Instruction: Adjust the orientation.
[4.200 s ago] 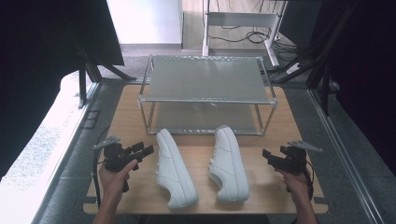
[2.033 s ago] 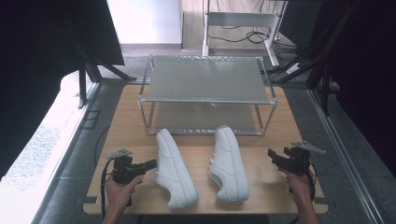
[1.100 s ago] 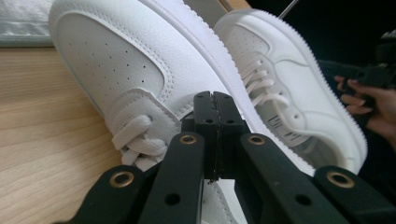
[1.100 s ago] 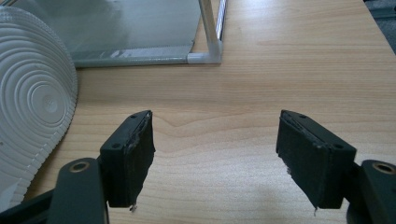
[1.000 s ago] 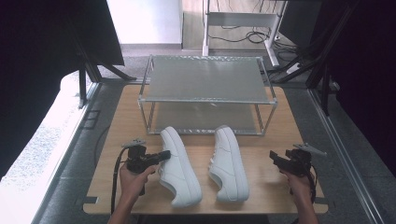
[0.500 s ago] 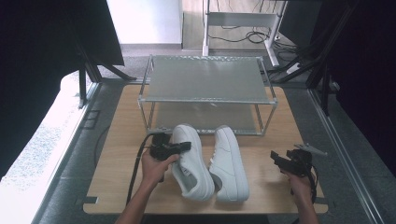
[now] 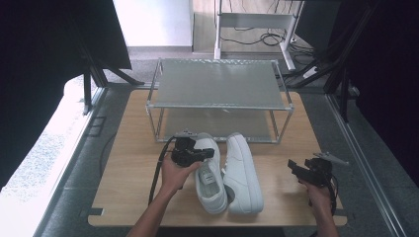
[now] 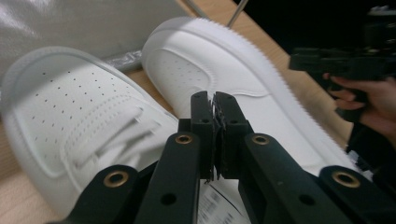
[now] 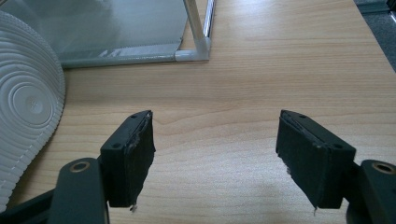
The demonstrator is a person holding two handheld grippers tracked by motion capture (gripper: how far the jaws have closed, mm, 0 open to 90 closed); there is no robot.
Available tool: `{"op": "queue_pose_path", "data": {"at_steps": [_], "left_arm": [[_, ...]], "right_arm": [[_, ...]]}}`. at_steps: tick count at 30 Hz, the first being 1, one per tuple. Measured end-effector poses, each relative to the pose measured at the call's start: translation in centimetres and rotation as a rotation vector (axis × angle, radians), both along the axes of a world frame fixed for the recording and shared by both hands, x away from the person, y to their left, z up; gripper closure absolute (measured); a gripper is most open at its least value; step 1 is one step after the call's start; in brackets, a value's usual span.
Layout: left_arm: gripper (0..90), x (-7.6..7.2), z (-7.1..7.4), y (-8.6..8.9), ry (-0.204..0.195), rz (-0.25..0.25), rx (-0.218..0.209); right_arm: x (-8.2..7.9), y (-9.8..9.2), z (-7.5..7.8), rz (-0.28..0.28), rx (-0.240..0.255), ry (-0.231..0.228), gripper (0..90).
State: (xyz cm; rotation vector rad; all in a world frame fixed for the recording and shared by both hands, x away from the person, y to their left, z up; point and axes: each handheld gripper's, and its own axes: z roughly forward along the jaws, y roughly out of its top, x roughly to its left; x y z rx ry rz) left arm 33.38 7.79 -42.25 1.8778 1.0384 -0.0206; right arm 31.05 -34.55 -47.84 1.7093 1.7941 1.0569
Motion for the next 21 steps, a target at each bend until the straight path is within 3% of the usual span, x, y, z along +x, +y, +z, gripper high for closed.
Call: {"op": "queue_pose_path", "data": {"at_steps": [4, 7, 10, 13, 16, 21], "left_arm": [[87.5, -2.4, 0.6, 0.5, -0.024, -0.018, -0.03], [87.5, -3.6, 0.3, 0.1, -0.023, -0.038, -0.02], [88.5, -4.9, -0.3, -0.3, -0.046, -0.022, -0.019], [89.1, -5.5, -0.3, -0.6, -0.045, -0.042, -0.017], [89.1, -6.2, -0.2, -1.0, -0.057, -0.06, 0.005], [89.3, -6.7, -1.2, -0.5, -0.035, -0.05, 0.055]], "right_arm": [[0.0, 0.1, 0.0, -0.001, -0.001, -0.001, 28.7], [0.0, 0.3, 0.0, 0.002, -0.005, 0.001, 28.7], [0.0, 0.5, -0.1, 0.009, -0.009, 0.001, 28.7], [0.0, 0.4, -0.1, 0.008, -0.009, 0.004, 28.7], [0.0, 0.2, -0.1, 0.004, -0.004, 0.006, 28.7], [-0.1, 0.1, 0.0, -0.001, -0.001, 0.003, 28.7]]}}
